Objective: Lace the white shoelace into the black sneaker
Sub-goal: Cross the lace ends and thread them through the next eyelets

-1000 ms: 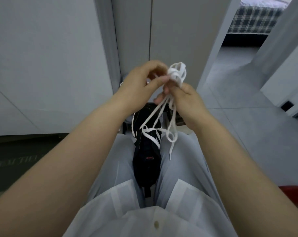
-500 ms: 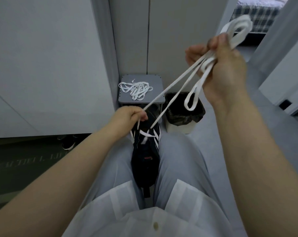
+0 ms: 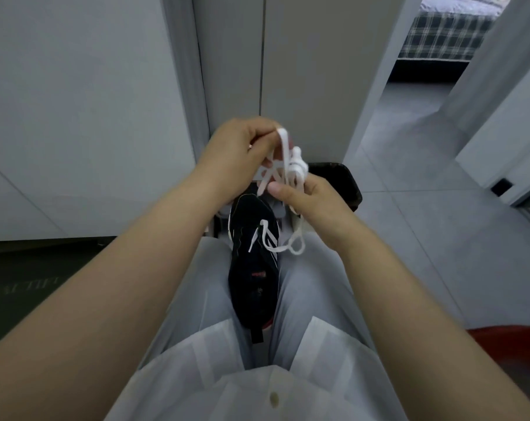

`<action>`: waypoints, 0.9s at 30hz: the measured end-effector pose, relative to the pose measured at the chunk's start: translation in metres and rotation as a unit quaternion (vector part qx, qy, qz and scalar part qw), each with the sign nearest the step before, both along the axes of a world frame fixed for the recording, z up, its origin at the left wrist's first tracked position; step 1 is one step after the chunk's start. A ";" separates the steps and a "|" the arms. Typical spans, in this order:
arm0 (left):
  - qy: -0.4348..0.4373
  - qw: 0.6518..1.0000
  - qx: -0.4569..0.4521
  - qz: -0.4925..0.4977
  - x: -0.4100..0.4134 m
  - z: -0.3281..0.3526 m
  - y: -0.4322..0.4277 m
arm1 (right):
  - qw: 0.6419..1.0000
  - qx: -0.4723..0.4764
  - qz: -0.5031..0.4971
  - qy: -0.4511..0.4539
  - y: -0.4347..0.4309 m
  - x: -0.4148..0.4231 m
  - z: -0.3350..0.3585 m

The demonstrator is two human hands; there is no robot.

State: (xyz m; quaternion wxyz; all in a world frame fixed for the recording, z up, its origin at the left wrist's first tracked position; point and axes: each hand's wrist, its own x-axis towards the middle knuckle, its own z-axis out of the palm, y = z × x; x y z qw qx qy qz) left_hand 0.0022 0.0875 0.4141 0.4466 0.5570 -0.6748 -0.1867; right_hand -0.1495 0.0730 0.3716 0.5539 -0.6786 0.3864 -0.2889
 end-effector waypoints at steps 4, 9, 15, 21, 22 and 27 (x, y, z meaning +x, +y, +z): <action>0.006 0.997 0.061 -0.041 -0.003 -0.006 0.001 | 0.999 -0.007 -0.020 -0.036 -0.006 -0.001 0.001; 0.073 0.982 0.158 -0.068 0.009 -0.051 0.000 | 0.992 0.031 -0.120 0.012 -0.012 -0.008 -0.018; -0.132 0.970 0.202 0.001 0.017 -0.114 -0.002 | 0.992 0.034 -0.107 0.054 -0.014 -0.012 -0.035; -0.109 0.980 0.165 0.035 0.009 -0.109 -0.005 | 0.993 0.085 -0.084 -0.006 -0.014 -0.017 -0.039; -0.090 0.982 0.162 0.039 0.006 -0.102 -0.005 | 0.992 0.092 -0.088 -0.011 -0.013 -0.017 -0.040; -0.046 0.994 0.089 0.033 -0.009 -0.052 -0.008 | 0.973 0.178 -0.096 -0.115 -0.008 -0.011 -0.051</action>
